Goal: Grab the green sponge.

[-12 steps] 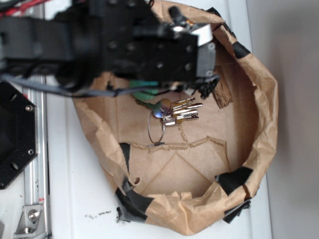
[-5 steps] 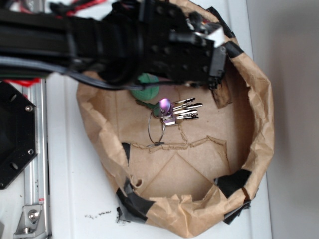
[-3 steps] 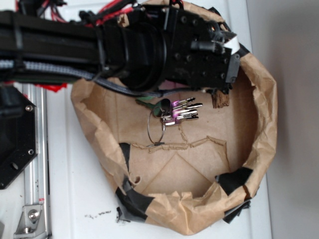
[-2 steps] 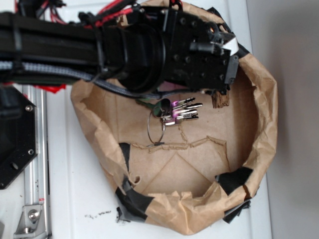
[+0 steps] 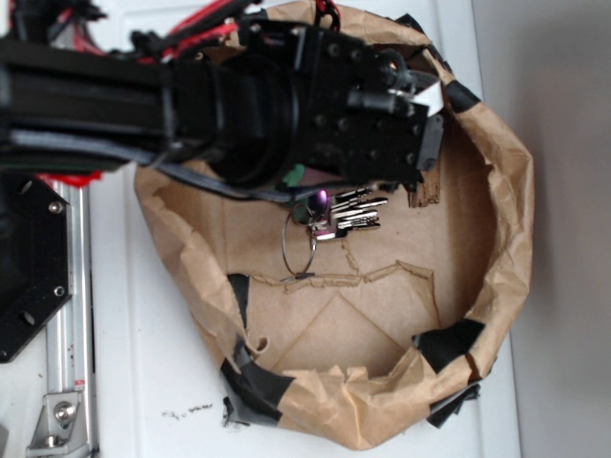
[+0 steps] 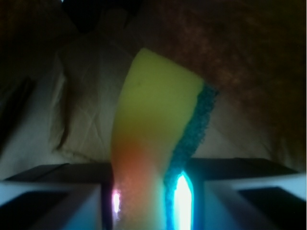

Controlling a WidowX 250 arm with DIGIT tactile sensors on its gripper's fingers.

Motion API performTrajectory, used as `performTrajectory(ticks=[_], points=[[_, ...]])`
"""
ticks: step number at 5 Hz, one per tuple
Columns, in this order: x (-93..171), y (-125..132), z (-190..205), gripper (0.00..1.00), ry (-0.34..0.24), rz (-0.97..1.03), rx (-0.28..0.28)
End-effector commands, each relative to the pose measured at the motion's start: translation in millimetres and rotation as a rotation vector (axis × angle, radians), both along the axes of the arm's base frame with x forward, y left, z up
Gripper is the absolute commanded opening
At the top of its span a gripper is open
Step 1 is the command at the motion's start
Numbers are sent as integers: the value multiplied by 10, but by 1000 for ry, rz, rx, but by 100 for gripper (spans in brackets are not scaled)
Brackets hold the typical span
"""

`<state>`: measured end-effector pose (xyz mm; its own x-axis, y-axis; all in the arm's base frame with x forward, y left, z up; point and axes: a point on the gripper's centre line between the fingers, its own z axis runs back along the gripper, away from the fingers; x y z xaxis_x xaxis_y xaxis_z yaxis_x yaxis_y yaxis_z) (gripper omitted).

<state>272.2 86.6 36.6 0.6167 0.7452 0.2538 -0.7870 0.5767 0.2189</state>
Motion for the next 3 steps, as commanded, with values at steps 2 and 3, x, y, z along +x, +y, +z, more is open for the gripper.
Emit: performTrajectory(ticks=[2,3], points=[[-30,-613,1350,0,-121,-559,3],[-209,-675,1488,0,-111,-637,-61]])
